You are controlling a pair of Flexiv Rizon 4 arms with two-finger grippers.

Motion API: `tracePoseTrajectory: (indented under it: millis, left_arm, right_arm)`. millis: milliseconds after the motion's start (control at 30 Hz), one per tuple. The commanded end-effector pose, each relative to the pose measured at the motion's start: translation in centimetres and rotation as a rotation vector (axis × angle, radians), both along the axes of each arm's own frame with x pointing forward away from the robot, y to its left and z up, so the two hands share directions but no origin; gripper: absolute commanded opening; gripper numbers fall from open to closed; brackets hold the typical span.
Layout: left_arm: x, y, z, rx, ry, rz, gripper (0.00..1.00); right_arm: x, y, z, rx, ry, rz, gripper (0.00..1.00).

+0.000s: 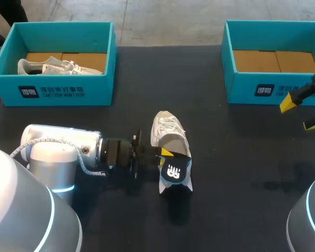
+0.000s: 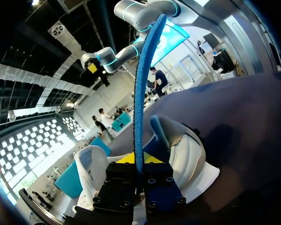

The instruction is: Take the shoe out of the shoebox, open the shoe tongue, remove and reinsert the insole, then place the shoe into the shoebox

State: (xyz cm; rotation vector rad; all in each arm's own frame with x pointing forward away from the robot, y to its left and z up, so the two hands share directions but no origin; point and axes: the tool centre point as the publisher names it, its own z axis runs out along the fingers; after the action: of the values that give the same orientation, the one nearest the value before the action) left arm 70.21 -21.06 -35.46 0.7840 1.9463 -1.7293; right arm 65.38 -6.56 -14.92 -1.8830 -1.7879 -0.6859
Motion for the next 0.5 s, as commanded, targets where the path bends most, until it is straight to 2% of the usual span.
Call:
tracePoseTrajectory:
  millis: [33, 300, 333, 367, 433, 500]
  left_arm:
    - [-0.15, -0.18, -0.24, -0.009, 0.008, -0.01, 0.0]
    - [-0.73, 0.06, -0.1, -0.015, 0.015, -0.019, 0.02]
    - [-0.77, 0.12, -0.06, -0.016, 0.016, -0.019, 0.14]
    - [-0.83, 0.17, 0.0, -0.018, 0.016, -0.018, 0.18]
    - [-0.9, 0.24, 0.08, -0.019, 0.014, -0.017, 0.2]
    - [-0.97, 0.32, 0.2, -0.023, 0.013, -0.016, 0.27]
  right_arm:
    - [-0.02, 0.04, -0.08, -0.002, 0.001, -0.001, 1.0]
    - [-0.02, 0.04, -0.08, -0.002, 0.001, -0.001, 1.0]
    - [-0.02, 0.04, -0.08, -0.002, 0.001, -0.001, 1.0]
    - [-0.02, 0.04, -0.08, -0.002, 0.001, -0.001, 1.0]
    - [-0.02, 0.04, -0.08, -0.002, 0.001, -0.001, 1.0]
    - [-0.02, 0.04, -0.08, -0.002, 0.001, -0.001, 1.0]
